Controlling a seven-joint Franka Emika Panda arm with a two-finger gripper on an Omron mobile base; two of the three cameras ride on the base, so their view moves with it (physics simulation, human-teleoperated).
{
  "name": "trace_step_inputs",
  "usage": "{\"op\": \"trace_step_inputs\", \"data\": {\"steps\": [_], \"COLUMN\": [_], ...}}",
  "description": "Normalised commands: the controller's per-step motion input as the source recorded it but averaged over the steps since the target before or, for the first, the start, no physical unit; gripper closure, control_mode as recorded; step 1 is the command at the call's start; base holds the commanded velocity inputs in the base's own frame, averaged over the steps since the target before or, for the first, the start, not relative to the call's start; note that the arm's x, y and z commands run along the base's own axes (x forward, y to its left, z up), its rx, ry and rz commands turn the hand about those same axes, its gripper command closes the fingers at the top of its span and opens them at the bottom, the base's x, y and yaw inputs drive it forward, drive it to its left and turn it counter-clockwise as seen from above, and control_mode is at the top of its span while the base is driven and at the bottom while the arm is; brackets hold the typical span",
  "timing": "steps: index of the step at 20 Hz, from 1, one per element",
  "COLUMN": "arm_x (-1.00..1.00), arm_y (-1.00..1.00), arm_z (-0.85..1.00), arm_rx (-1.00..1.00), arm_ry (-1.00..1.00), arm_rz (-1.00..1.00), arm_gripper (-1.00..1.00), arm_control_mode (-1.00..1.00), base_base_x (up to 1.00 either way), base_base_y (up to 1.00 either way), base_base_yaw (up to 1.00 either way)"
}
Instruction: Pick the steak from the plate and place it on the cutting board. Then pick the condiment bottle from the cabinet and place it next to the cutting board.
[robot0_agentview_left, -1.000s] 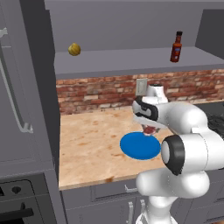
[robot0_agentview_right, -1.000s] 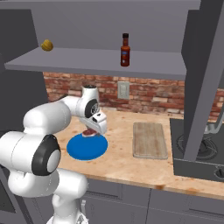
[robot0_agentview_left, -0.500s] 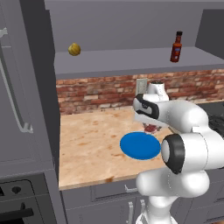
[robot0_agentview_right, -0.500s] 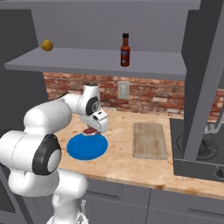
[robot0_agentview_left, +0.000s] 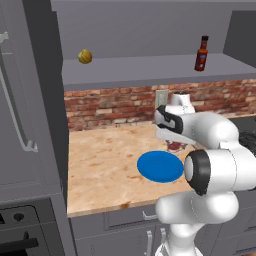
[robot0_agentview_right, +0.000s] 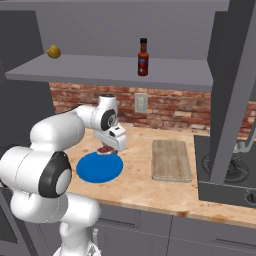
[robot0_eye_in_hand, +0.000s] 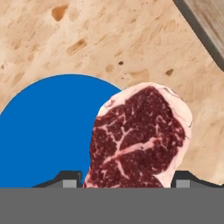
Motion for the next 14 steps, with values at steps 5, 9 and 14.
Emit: {"op": "trace_step_inputs", "data": {"steps": [5,9,14], "arm_x": [0.00,0.00,0.00], "arm_y": [-0.15,-0.15,-0.15], "arm_z": [0.01,0.01,0.00], "arm_rx": [0.00,0.00,0.00], "arm_ry": [0.03,0.02,0.00], "arm_rz": [0.00,-0.01,-0.02], "arm_gripper": [1.00,1.00,1.00], "arm_control_mode": [-1.00,-1.00,-1.00], "base_base_x": [0.00,0.00,0.00], "base_base_y": [0.00,0.00,0.00], "base_base_yaw": [0.00,0.00,0.00]}}
